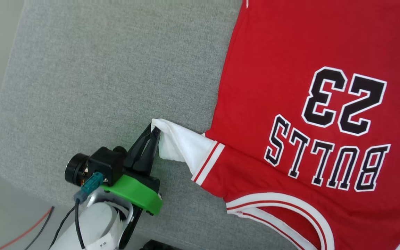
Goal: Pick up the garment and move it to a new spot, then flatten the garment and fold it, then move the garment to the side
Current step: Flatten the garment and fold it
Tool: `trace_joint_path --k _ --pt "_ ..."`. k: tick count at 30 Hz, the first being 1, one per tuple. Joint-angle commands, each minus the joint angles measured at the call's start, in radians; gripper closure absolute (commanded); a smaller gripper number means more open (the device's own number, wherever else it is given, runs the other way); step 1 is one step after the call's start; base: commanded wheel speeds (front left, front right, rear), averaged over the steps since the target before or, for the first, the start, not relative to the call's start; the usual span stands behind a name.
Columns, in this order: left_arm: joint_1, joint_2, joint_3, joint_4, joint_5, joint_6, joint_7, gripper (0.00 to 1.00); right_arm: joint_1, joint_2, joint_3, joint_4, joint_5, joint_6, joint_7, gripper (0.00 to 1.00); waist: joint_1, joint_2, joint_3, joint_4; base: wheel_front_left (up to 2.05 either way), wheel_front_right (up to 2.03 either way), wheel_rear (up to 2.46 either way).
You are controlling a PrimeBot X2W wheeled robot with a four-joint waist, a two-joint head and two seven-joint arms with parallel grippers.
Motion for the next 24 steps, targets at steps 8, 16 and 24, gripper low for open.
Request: trace_joint_path --k 8,16,24 --pt "0.090 0.028 0.019 0.037 -0.001 0.009 -0.005 1.00 0.132 -0.078 0.116 -0.048 0.100 0.000 -0.091 1.00 -0.0001 0.0059 -0.224 -0.095 0.00 0.00 0.00" --pt "0.190 0.058 0.020 0.026 -0.020 0.044 0.005 1.00 0.370 -0.237 0.187 -0.208 0.236 0.000 -0.183 1.00 -0.0001 0.0059 -0.348 -0.162 0.00 0.00 0.00" --pt "0.247 0.080 0.020 0.011 -0.029 0.071 0.017 1.00 0.682 -0.332 0.109 -0.268 0.318 0.000 -0.266 1.00 -0.0001 0.0059 -0.411 -0.203 0.00 0.00 0.00"
